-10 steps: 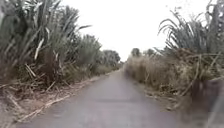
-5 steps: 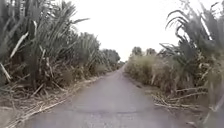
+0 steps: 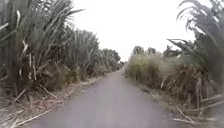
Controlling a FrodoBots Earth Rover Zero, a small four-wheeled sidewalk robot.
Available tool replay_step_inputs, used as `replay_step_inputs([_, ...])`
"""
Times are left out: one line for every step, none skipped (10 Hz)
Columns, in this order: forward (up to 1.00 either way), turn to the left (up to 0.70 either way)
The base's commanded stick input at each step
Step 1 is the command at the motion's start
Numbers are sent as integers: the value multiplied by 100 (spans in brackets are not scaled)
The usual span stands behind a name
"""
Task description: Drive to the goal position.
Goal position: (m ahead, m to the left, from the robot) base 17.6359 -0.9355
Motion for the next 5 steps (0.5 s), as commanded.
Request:
replay_step_inputs([100, 0])
replay_step_inputs([100, 0])
replay_step_inputs([100, 0])
replay_step_inputs([100, 0])
replay_step_inputs([100, 0])
